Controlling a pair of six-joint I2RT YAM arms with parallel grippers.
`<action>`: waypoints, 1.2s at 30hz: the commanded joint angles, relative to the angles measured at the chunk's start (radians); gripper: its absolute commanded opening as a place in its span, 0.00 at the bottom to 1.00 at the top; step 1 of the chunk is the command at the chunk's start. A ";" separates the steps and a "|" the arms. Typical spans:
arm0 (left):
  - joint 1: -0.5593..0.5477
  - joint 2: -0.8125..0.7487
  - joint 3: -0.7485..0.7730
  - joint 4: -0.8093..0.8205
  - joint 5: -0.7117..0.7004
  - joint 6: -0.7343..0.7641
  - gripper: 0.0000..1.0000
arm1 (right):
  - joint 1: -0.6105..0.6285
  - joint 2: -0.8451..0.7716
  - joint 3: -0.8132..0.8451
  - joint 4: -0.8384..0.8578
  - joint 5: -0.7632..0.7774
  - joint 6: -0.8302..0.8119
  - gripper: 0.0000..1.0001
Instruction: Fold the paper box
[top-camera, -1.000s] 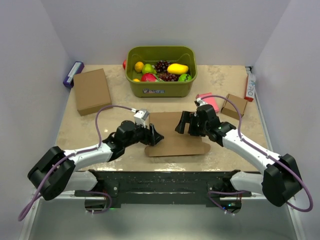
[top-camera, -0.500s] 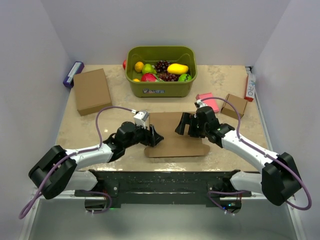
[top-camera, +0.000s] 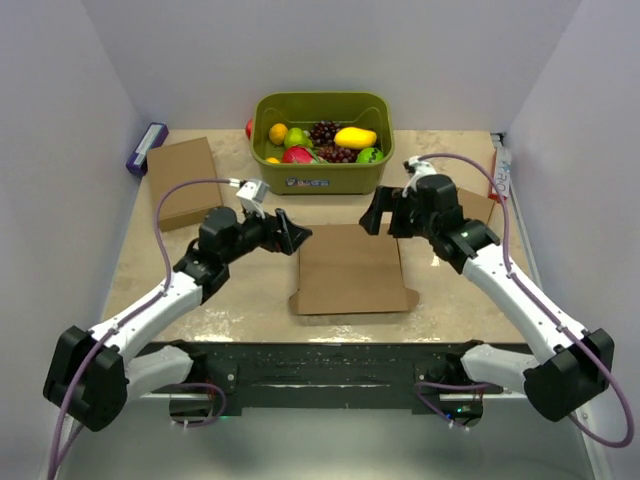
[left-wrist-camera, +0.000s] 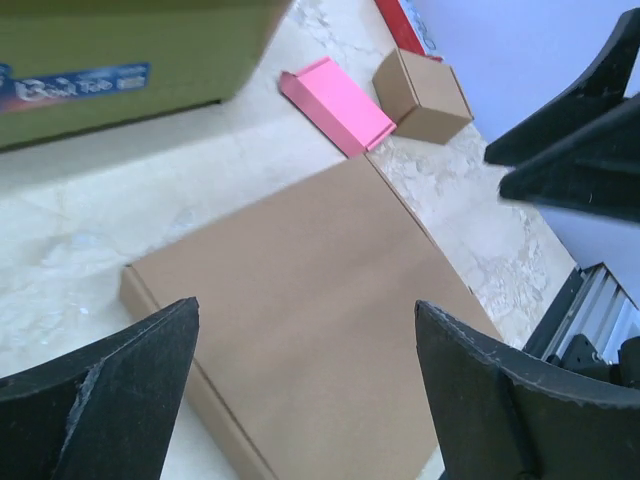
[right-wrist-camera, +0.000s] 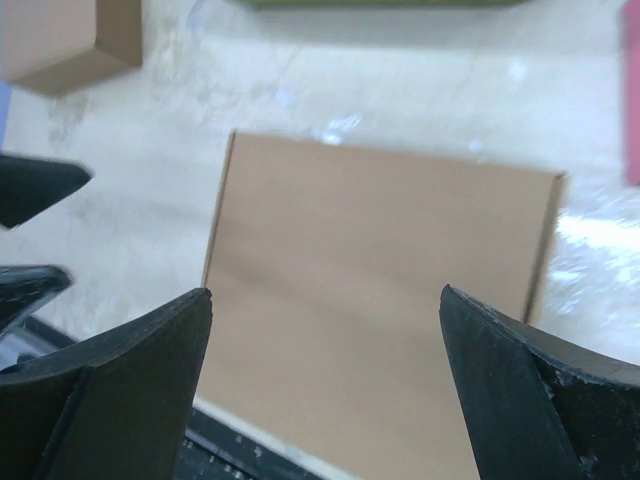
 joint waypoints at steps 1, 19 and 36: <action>0.142 -0.009 0.011 -0.057 0.236 -0.014 0.94 | -0.161 0.034 -0.010 -0.026 -0.077 -0.092 0.99; 0.222 0.069 0.002 -0.114 0.300 -0.031 1.00 | -0.301 0.123 -0.387 0.287 -0.295 0.015 0.95; 0.222 -0.146 -0.228 0.007 0.201 -0.169 1.00 | -0.301 0.266 -0.571 0.649 -0.582 0.170 0.36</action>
